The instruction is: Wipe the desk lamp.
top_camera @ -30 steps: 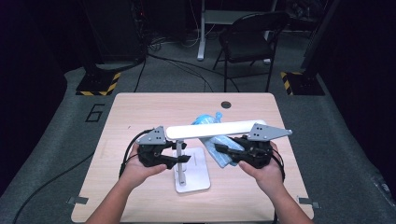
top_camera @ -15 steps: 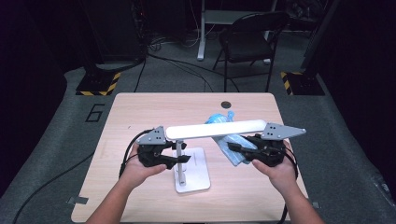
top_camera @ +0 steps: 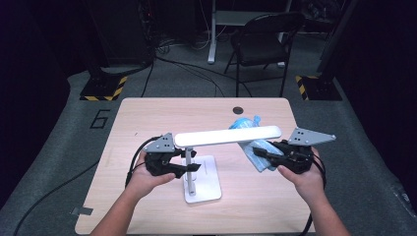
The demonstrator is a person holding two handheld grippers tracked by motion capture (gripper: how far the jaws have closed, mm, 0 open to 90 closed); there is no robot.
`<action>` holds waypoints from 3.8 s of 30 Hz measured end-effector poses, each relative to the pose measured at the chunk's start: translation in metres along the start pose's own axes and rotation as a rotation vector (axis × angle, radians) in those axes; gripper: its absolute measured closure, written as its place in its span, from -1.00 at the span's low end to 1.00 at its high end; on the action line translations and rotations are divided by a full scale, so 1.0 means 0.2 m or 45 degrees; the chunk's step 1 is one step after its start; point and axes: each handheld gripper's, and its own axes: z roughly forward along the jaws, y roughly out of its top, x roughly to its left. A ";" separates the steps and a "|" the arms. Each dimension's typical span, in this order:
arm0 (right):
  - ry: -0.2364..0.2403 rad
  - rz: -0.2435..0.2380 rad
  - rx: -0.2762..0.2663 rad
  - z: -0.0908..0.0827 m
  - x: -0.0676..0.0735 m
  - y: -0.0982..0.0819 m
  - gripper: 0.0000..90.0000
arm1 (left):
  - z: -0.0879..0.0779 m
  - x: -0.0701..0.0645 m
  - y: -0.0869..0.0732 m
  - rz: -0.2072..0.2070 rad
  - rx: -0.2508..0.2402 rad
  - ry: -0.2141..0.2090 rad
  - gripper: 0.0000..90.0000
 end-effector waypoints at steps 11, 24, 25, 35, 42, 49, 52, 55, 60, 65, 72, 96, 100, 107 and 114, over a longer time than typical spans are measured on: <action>-0.048 0.001 0.015 -0.05 -0.03 -0.02 0.50 | 0.00 0.00 0.00 0.000 0.000 0.000 0.14; -0.062 0.009 0.011 -0.06 -0.05 -0.02 0.50 | 0.00 0.00 0.00 0.003 -0.004 0.002 0.15; -0.065 0.010 0.013 -0.06 -0.05 -0.02 0.50 | 0.00 0.00 0.00 0.003 -0.004 0.002 0.15; -0.096 0.019 0.019 -0.10 -0.08 -0.04 0.50 | 0.00 0.00 0.00 0.004 -0.002 0.003 0.15; -0.117 0.027 0.026 -0.12 -0.10 -0.05 0.50 | 0.00 0.00 0.00 0.003 -0.003 0.005 0.15; -0.115 0.032 0.021 -0.12 -0.09 -0.04 0.50 | 0.00 0.00 -0.01 0.001 -0.005 0.007 0.15; -0.113 0.037 0.018 -0.11 -0.08 -0.03 0.50 | -0.01 0.00 -0.01 -0.005 -0.011 -0.006 0.15; -0.098 0.025 0.014 -0.09 -0.06 -0.02 0.50 | -0.01 0.00 -0.01 -0.007 -0.018 0.001 0.15; -0.073 -0.006 0.027 -0.06 -0.02 0.00 0.50 | 0.00 0.00 -0.01 -0.010 -0.022 0.002 0.15; -0.034 -0.030 0.024 -0.01 0.02 0.02 0.50 | 0.00 0.00 -0.01 -0.010 -0.026 0.004 0.15; 0.026 -0.056 0.026 0.05 0.08 0.05 0.50 | 0.00 -0.01 -0.01 -0.008 -0.024 0.012 0.15; 0.217 -0.130 0.010 0.27 0.30 0.17 0.50 | 0.01 -0.01 -0.02 -0.007 -0.029 0.016 0.15; 0.235 -0.142 0.007 0.30 0.33 0.19 0.50 | 0.01 -0.01 -0.02 -0.008 -0.029 0.017 0.15; 0.257 -0.165 0.023 0.30 0.36 0.21 0.50 | 0.01 -0.01 -0.01 -0.009 -0.026 0.017 0.14; 0.292 -0.188 0.047 0.25 0.38 0.21 0.51 | 0.01 -0.01 -0.02 -0.026 -0.038 0.014 0.14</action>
